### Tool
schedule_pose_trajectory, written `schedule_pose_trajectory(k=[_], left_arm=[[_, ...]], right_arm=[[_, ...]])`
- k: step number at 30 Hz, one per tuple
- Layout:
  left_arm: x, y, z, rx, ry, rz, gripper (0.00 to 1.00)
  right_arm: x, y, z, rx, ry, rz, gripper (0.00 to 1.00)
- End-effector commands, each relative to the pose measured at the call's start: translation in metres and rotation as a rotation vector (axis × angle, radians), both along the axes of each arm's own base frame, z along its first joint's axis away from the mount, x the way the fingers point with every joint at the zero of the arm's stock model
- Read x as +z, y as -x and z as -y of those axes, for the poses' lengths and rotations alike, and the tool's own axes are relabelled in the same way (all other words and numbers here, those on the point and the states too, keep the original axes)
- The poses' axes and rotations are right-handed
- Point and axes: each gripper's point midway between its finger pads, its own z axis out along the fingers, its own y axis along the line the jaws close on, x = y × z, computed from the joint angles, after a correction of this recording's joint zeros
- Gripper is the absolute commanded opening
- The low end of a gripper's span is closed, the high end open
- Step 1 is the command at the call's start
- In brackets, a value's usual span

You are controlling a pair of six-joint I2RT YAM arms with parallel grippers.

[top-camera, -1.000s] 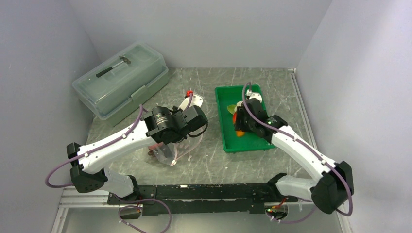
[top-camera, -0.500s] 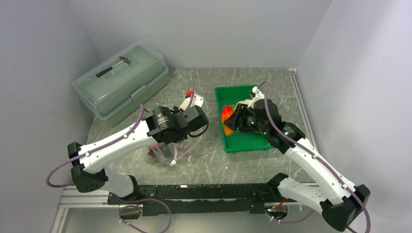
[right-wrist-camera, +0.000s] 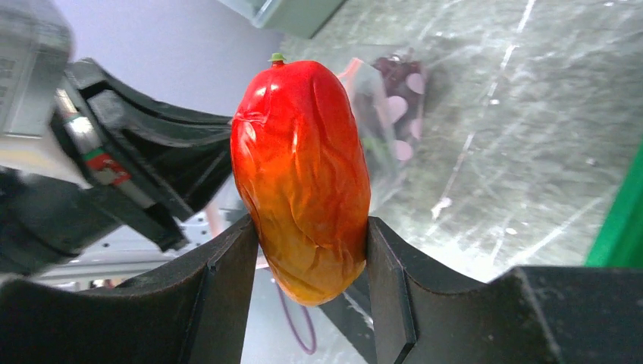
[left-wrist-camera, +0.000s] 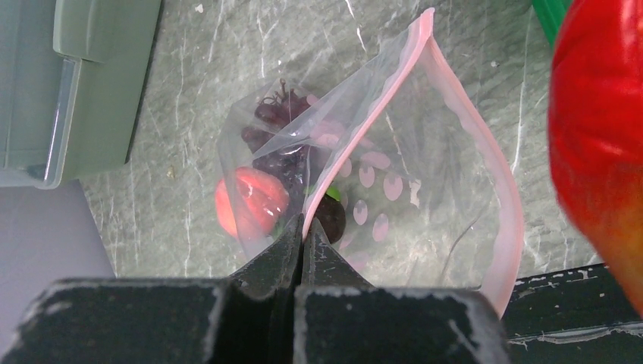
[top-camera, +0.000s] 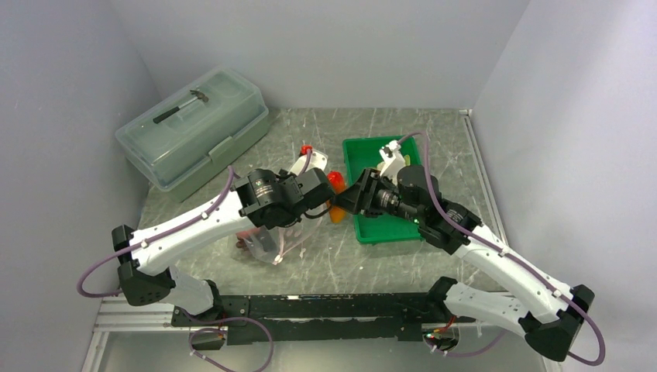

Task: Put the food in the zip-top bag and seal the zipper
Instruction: Place the fake fruit in the zipper food storage bag.

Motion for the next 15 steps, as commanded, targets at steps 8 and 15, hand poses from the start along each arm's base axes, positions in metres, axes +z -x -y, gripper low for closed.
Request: schedule_pose_trajectory(k=[8, 15], left_arm=[[0.014, -0.003, 0.006, 0.020, 0.048, 0.024, 0.00], [0.019, -0.004, 0.008, 0.022, 0.062, 0.030, 0.00]], right_arm=[[0.040, 0.007, -0.036, -0.019, -0.243, -0.031, 0.36], [0.025, 0.006, -0.048, -0.050, -0.243, -0.081, 0.36]])
